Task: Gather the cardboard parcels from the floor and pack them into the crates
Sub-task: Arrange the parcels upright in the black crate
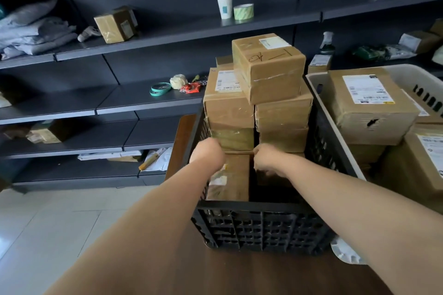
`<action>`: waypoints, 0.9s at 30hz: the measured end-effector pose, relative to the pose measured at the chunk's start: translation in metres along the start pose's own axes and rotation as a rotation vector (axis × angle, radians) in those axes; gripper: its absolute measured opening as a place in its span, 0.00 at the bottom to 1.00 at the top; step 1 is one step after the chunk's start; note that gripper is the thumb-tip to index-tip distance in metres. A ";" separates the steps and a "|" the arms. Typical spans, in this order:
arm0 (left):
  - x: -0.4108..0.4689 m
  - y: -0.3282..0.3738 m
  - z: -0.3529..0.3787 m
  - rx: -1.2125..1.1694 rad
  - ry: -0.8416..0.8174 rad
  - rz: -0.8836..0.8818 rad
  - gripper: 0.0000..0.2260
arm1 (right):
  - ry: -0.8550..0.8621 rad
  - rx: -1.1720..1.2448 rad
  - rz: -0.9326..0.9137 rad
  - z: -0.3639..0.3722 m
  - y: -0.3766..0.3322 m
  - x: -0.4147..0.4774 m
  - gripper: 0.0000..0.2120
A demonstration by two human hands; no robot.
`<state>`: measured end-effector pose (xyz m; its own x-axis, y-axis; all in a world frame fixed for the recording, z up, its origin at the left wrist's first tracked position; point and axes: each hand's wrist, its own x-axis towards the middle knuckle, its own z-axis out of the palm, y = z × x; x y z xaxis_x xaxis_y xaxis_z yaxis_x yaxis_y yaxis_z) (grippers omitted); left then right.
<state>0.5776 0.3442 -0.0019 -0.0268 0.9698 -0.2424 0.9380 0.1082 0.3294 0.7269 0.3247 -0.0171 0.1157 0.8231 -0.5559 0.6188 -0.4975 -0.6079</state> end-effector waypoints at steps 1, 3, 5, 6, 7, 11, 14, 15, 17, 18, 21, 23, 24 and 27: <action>-0.001 0.003 -0.005 -0.055 0.080 0.030 0.18 | 0.093 -0.018 -0.055 -0.008 0.002 -0.002 0.18; -0.003 0.013 -0.016 -0.161 0.243 0.090 0.20 | 0.280 0.022 -0.147 -0.025 0.007 -0.014 0.15; -0.005 0.027 -0.030 -0.279 0.394 0.138 0.19 | 0.497 0.057 -0.252 -0.043 0.010 -0.027 0.14; -0.006 0.036 -0.035 -0.342 0.452 0.158 0.18 | 0.604 0.060 -0.306 -0.051 0.010 -0.034 0.14; -0.007 0.045 -0.040 -0.403 0.505 0.183 0.16 | 0.704 0.070 -0.359 -0.059 0.010 -0.039 0.14; -0.009 0.082 -0.055 -0.566 0.612 0.281 0.16 | 0.996 0.156 -0.504 -0.088 0.007 -0.051 0.14; -0.011 0.104 -0.066 -0.661 0.553 0.303 0.20 | 1.108 0.256 -0.536 -0.105 0.003 -0.048 0.12; -0.012 0.110 -0.070 -0.686 0.509 0.304 0.22 | 1.125 0.288 -0.523 -0.110 0.001 -0.047 0.11; -0.014 0.122 -0.077 -0.694 0.426 0.296 0.24 | 1.081 0.332 -0.493 -0.118 -0.005 -0.045 0.15; -0.015 0.126 -0.079 -0.684 0.398 0.291 0.24 | 1.014 0.359 -0.488 -0.122 -0.008 -0.044 0.19; -0.017 0.135 -0.082 -0.717 0.301 0.274 0.23 | 0.738 0.469 -0.490 -0.128 -0.015 -0.040 0.26; -0.014 0.137 -0.080 -0.761 0.222 0.249 0.25 | 0.629 0.495 -0.465 -0.129 -0.015 -0.035 0.27; -0.013 0.137 -0.079 -0.785 0.199 0.236 0.25 | 0.603 0.510 -0.448 -0.128 -0.016 -0.032 0.27; -0.010 0.136 -0.079 -0.879 0.143 0.180 0.26 | 0.559 0.567 -0.442 -0.125 -0.017 -0.028 0.28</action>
<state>0.6781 0.3661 0.1171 -0.0032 0.9997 -0.0233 0.3317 0.0231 0.9431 0.8102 0.3446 0.0799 0.4096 0.9103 0.0600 0.2386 -0.0434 -0.9701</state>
